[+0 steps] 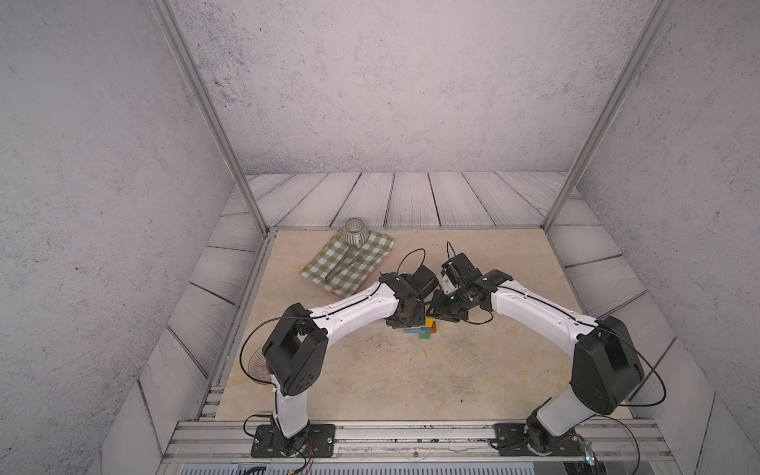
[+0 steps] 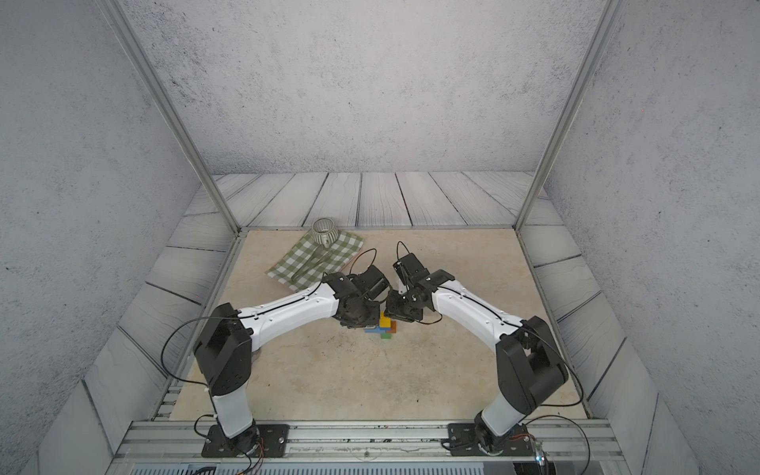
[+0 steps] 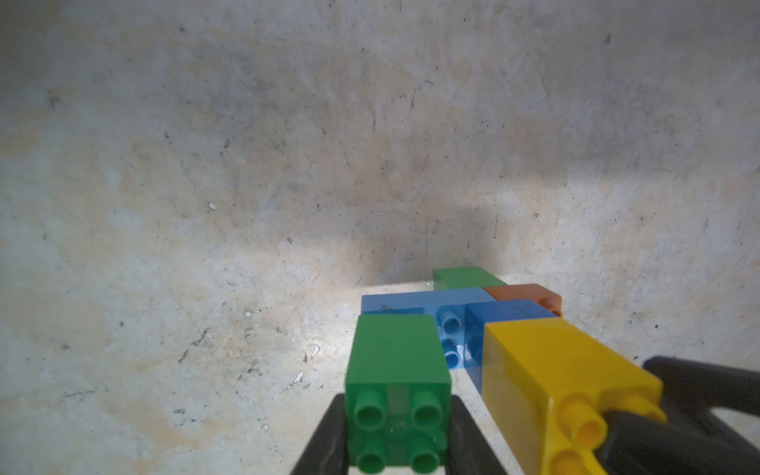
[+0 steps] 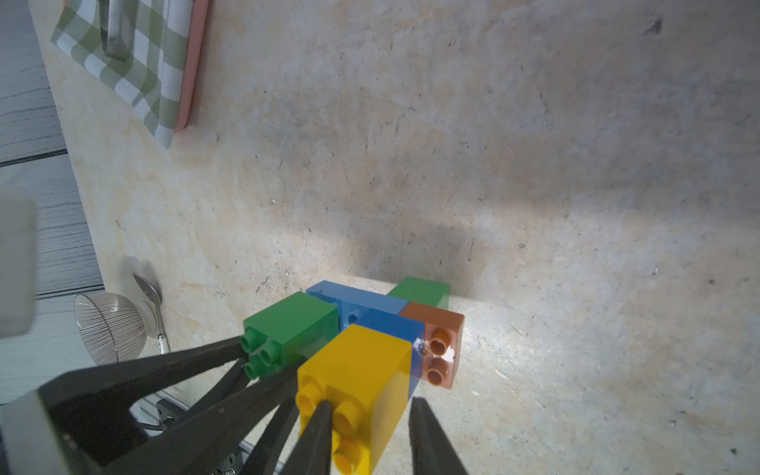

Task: Assemble the number 4 with lego
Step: Assemble the lego brick with the lego brick.

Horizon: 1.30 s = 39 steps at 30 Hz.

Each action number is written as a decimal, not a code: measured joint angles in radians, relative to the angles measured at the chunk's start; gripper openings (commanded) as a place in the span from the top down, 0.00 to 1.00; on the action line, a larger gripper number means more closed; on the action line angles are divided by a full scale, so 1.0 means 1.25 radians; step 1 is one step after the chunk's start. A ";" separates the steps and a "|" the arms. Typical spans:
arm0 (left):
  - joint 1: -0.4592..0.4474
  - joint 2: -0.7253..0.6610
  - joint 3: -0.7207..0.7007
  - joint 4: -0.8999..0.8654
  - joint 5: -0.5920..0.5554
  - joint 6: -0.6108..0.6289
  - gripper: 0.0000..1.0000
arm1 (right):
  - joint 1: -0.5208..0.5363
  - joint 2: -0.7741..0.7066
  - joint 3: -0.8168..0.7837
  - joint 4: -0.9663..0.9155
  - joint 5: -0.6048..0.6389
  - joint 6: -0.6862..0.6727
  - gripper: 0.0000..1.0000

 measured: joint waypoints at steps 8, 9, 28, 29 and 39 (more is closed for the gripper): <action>-0.001 0.006 0.007 -0.001 0.002 -0.009 1.00 | 0.000 -0.003 -0.005 0.003 0.000 0.001 0.67; -0.001 0.009 0.010 -0.003 0.002 -0.009 1.00 | 0.000 -0.004 -0.006 0.004 0.000 0.001 0.67; -0.003 0.059 0.067 -0.045 0.005 0.023 1.00 | -0.003 -0.008 -0.015 0.018 -0.001 0.001 0.67; -0.003 0.059 0.067 -0.045 0.006 0.023 1.00 | -0.003 -0.008 -0.015 0.019 -0.001 0.001 0.67; -0.003 0.059 0.067 -0.042 0.016 0.026 0.94 | -0.005 -0.031 -0.045 0.041 -0.001 0.004 0.67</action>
